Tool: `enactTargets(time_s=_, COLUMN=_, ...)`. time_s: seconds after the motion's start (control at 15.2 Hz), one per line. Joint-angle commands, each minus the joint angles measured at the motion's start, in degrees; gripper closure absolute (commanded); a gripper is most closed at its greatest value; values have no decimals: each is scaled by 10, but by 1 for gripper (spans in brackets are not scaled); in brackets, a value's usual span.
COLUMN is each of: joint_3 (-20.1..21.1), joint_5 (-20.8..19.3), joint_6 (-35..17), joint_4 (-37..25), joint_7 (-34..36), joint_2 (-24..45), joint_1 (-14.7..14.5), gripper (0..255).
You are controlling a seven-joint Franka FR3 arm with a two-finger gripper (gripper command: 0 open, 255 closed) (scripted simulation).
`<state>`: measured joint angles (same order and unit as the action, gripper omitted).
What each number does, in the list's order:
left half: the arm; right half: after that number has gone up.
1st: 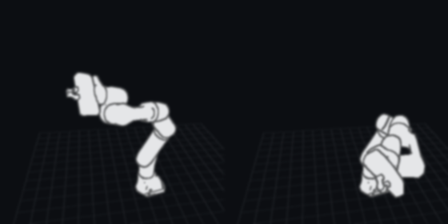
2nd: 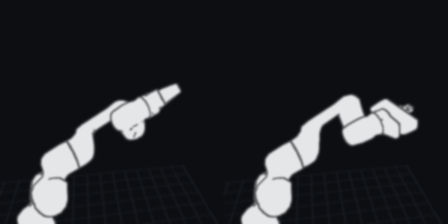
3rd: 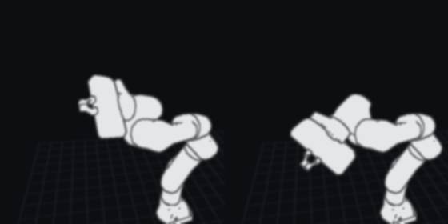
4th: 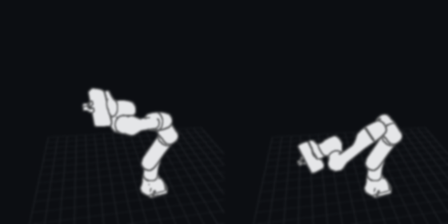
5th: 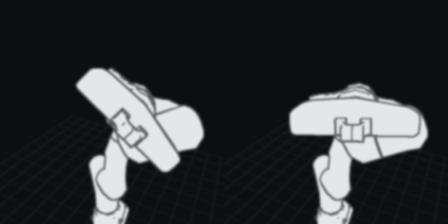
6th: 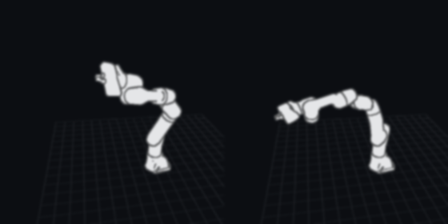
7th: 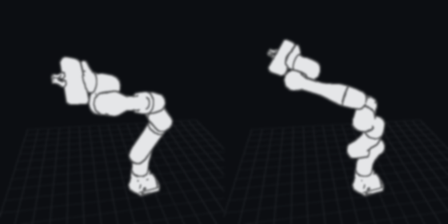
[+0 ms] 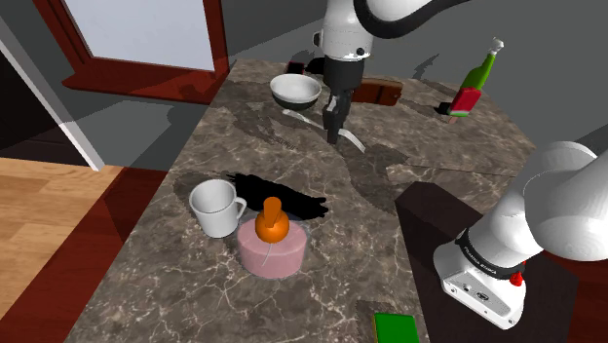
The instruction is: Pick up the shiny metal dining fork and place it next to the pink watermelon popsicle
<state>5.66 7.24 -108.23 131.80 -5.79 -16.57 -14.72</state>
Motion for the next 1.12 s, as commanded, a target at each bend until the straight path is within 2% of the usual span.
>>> enactTargets(time_s=0.0, joint_3=-1, joint_5=-1, joint_6=16, joint_4=-13, joint_7=0, joint_2=-3, joint_1=1, gripper=255)
enactTargets(time_s=0.73, joint_3=-4, joint_5=-4, joint_6=100, joint_4=-84, joint_7=6, joint_2=-16, joint_1=2, gripper=255)
enactTargets(time_s=1.06, joint_3=-51, joint_5=-27, joint_6=108, joint_4=-63, joint_7=-61, joint_2=-39, joint_1=31, gripper=255)
